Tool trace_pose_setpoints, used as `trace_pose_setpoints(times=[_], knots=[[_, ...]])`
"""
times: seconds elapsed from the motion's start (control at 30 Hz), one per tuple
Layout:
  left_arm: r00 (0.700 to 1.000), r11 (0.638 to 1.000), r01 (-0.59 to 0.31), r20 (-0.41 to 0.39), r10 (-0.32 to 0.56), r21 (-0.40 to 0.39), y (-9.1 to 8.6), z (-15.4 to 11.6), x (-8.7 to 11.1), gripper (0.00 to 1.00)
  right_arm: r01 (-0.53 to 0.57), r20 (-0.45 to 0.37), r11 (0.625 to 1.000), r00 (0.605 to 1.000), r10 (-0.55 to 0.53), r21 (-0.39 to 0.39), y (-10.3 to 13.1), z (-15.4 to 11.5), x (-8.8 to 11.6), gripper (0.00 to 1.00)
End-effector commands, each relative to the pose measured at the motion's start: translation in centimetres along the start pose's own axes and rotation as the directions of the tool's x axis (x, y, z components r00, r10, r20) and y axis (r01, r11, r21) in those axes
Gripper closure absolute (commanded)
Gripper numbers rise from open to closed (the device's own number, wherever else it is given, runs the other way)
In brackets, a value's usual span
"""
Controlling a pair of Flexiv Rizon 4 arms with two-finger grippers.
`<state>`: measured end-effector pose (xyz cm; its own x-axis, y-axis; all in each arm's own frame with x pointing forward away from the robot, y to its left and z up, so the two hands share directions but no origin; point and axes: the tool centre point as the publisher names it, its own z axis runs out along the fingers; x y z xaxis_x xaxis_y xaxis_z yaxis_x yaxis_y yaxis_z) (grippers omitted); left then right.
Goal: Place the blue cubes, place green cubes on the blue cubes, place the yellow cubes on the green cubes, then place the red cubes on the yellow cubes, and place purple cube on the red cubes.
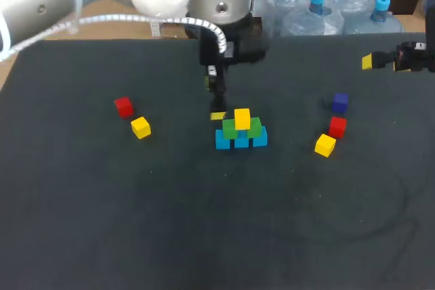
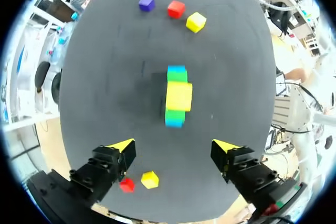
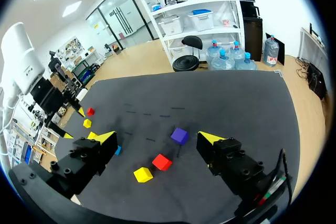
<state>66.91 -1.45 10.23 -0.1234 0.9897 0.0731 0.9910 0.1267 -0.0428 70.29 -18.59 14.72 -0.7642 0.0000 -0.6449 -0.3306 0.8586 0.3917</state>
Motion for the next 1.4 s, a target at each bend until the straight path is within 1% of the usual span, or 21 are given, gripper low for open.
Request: trace_pose_setpoints(times=[0.03,0.07,0.17,0.27,0.33,0.47,0.63,0.7,0.8,0.93,1.1,1.3,1.4], knots=[[0.999,0.999,0.037,-0.008,-0.037,-0.007,-0.6,0.5,2.5,0.04,-0.001,0.000,1.000,1.000,0.001,0.005,0.1,-0.1,0.0,0.00],[0.999,0.999,0.051,-0.018,-0.051,-0.004,-0.6,0.7,2.9,0.00,-0.001,0.000,1.000,1.000,0.001,0.005,0.1,-0.1,0.0,0.00],[0.993,0.993,0.115,-0.027,-0.115,0.011,-0.6,1.5,4.6,0.02,-0.001,0.000,1.000,1.000,0.001,0.005,0.1,-0.1,0.0,0.00],[0.980,0.980,0.199,-0.021,-0.199,0.025,-0.5,2.7,6.1,0.00,-0.001,0.000,1.000,1.000,0.001,0.005,0.1,-0.1,0.0,0.00],[0.968,0.967,0.251,-0.017,-0.251,0.030,-0.3,3.5,7.1,0.00,-0.001,0.000,1.000,1.000,0.001,0.005,0.1,-0.1,0.0,0.00],[0.934,0.934,0.357,0.008,-0.357,0.024,-0.2,4.3,8.6,0.00,-0.001,0.000,1.000,1.000,0.001,0.005,0.1,-0.1,0.0,0.00],[0.895,0.895,0.445,0.023,-0.446,0.027,-0.1,5.5,9.9,0.00,-0.001,0.000,1.000,1.000,0.001,0.005,0.1,-0.1,0.0,0.00],[0.882,0.883,0.468,0.035,-0.469,0.032,-0.2,5.8,10.3,0.00,-0.001,0.000,1.000,1.000,0.001,0.005,0.1,-0.1,0.0,0.00],[0.876,0.876,0.482,0.029,-0.482,0.031,-0.2,6.3,11.1,0.00,-0.001,0.000,1.000,1.000,0.001,0.005,0.1,-0.1,0.0,0.00],[0.858,0.858,0.513,0.007,-0.513,0.008,0.0,6.7,12.9,0.00,-0.001,0.000,1.000,1.000,0.001,0.005,0.1,-0.1,0.0,0.00],[0.841,0.841,0.540,0.004,-0.540,-0.015,0.6,7.3,14.3,0.00,-0.001,0.000,1.000,1.000,0.001,0.005,0.1,-0.1,0.0,0.00],[0.844,0.844,0.536,0.013,-0.536,-0.020,1.4,7.8,14.2,0.00,-0.001,0.000,1.000,1.000,0.001,0.005,0.1,-0.1,0.0,0.00],[0.850,0.850,0.526,0.023,-0.526,-0.012,2.0,8.5,13.9,0.00,-0.001,0.000,1.000,1.000,0.001,0.005,0.1,-0.1,0.0,0.00]])
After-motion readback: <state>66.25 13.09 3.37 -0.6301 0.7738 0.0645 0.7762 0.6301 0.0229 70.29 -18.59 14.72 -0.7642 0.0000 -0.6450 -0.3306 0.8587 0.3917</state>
